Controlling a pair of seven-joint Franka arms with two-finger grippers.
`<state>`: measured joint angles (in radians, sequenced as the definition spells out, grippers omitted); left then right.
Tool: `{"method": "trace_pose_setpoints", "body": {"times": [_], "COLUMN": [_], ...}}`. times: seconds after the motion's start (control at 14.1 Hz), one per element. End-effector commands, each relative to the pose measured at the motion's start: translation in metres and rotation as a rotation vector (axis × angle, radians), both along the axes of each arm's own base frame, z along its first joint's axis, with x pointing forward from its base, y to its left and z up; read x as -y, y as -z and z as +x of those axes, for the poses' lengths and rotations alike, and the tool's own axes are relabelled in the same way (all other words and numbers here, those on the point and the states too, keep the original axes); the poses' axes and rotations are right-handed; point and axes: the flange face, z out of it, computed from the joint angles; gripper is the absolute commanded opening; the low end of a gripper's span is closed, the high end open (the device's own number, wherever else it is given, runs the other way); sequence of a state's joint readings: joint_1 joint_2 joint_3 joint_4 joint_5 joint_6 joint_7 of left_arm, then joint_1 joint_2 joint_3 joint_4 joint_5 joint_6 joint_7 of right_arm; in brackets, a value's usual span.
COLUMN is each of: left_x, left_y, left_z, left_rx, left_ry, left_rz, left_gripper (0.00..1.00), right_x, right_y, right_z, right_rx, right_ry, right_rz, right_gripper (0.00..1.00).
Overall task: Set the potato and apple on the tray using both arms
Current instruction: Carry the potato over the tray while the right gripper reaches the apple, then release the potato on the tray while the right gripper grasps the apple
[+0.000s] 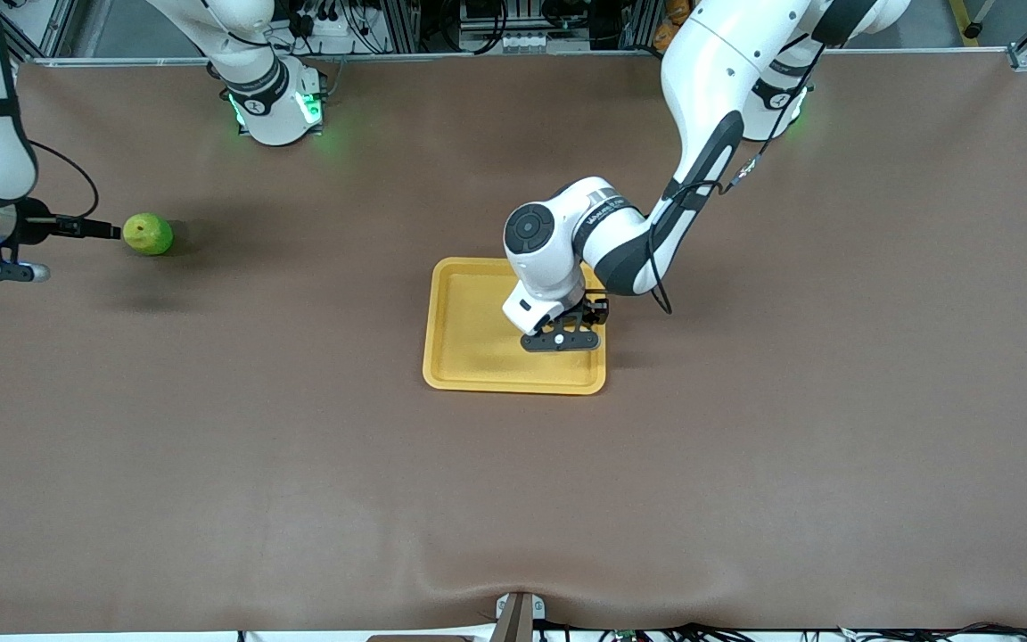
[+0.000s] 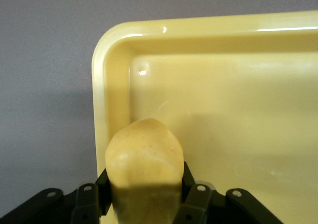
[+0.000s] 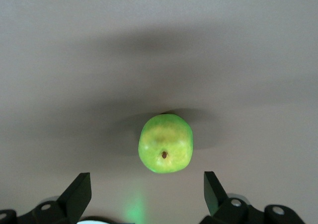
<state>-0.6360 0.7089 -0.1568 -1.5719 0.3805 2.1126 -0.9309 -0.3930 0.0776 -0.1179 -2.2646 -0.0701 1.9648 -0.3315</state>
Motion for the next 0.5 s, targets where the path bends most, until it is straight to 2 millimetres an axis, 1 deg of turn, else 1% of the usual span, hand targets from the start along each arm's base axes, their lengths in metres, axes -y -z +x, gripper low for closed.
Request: {"method": "trace_pose_setpoints", "body": {"times": [0.0,0.07,0.14,0.21,0.28,0.36,0.43], "left_x": [0.001,0.001,0.001,0.001,0.002,0.004,0.004], "left_y": [0.005,0.007,0.008,0.010,0.011,0.010,0.009], "left_z": [0.000,0.001,0.000,0.000,-0.001,-0.002,-0.002], "left_rx": [0.007,0.008,0.007,0.005,0.005,0.007,0.010], "left_ry": [0.037,0.038,0.040,0.038,0.039,0.043,0.037], "left_rz": [0.037,0.040,0.040,0.043,0.042,0.042,0.039], "left_gripper": [0.00,0.03,0.21,0.43,0.81,1.00,1.00], "right_x": [0.004,0.004,0.002,0.001,0.001,0.003,0.004], "right_y": [0.014,0.025,0.033,0.041,0.050,0.059,0.067], "right_z": [-0.016,-0.023,-0.028,-0.032,-0.036,-0.040,-0.043], "right_rx": [0.011,0.023,0.040,0.056,0.059,0.063,0.065], "right_ry": [-0.017,-0.012,-0.012,-0.010,-0.007,0.000,0.004], "right_rz": [-0.017,-0.021,-0.027,-0.033,-0.034,-0.036,-0.036], "right_gripper": [1.00,1.00,1.00,1.00,1.00,1.00,1.00]}}
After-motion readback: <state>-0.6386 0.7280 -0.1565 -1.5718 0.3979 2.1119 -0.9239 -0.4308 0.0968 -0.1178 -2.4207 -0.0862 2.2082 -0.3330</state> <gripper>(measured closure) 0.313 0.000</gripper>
